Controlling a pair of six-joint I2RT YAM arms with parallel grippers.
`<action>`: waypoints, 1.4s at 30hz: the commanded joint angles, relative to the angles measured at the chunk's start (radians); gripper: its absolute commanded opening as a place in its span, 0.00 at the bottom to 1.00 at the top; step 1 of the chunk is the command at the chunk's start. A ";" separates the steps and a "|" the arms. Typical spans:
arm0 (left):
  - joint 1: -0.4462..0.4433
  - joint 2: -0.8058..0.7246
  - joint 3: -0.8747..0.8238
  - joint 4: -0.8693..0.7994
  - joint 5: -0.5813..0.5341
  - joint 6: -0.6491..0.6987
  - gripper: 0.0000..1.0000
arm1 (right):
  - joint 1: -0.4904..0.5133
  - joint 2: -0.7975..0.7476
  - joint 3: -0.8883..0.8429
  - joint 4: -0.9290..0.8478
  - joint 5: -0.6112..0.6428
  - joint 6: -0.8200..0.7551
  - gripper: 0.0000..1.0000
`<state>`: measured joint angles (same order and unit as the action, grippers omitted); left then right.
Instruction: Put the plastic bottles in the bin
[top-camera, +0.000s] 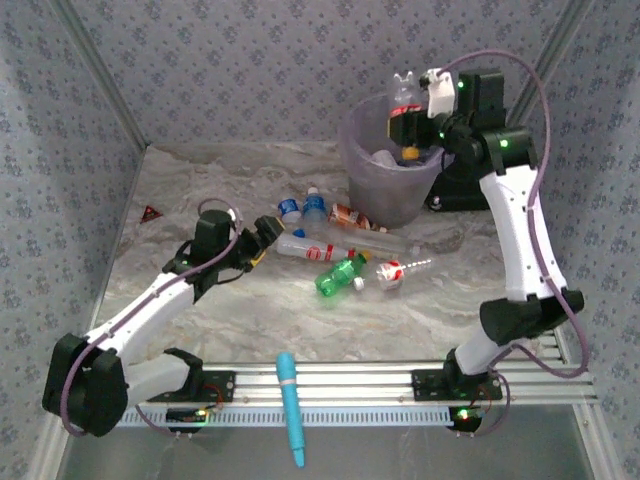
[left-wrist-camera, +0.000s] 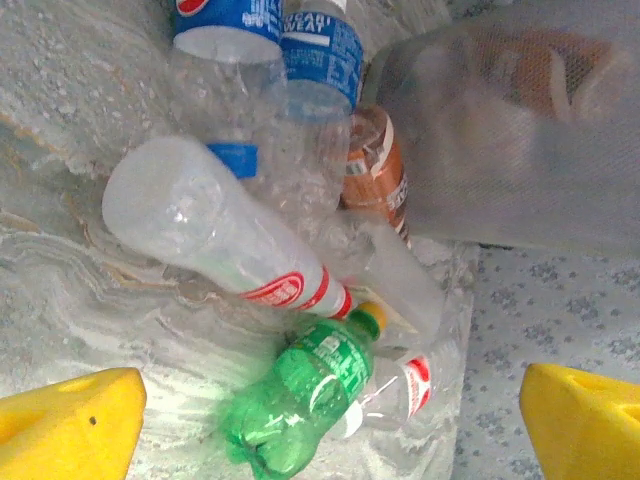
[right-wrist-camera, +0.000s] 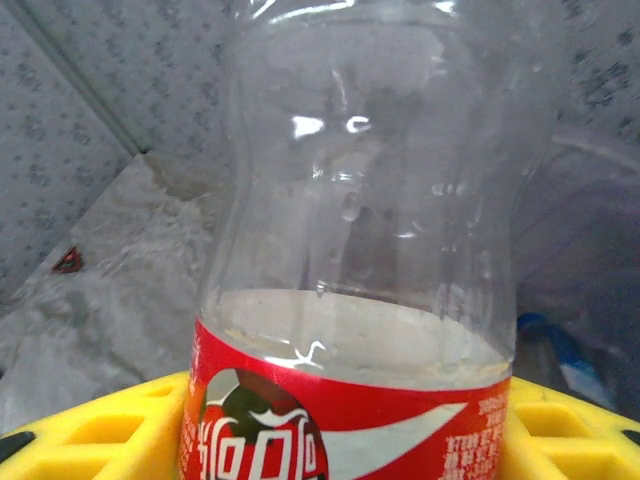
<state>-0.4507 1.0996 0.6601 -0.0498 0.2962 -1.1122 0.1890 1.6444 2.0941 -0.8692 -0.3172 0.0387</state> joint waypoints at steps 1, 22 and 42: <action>-0.040 -0.039 -0.023 -0.009 -0.063 -0.017 0.95 | -0.027 0.134 0.122 -0.070 0.056 -0.019 0.32; -0.103 -0.105 -0.090 -0.010 -0.144 -0.098 0.92 | -0.036 0.510 0.205 -0.131 0.008 -0.098 0.25; -0.103 -0.051 -0.104 0.025 -0.144 -0.150 1.00 | -0.036 0.483 0.213 -0.158 0.012 -0.087 0.81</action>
<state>-0.5503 1.0435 0.5602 -0.0494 0.1600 -1.2472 0.1501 2.1654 2.2467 -0.9863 -0.3027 -0.0456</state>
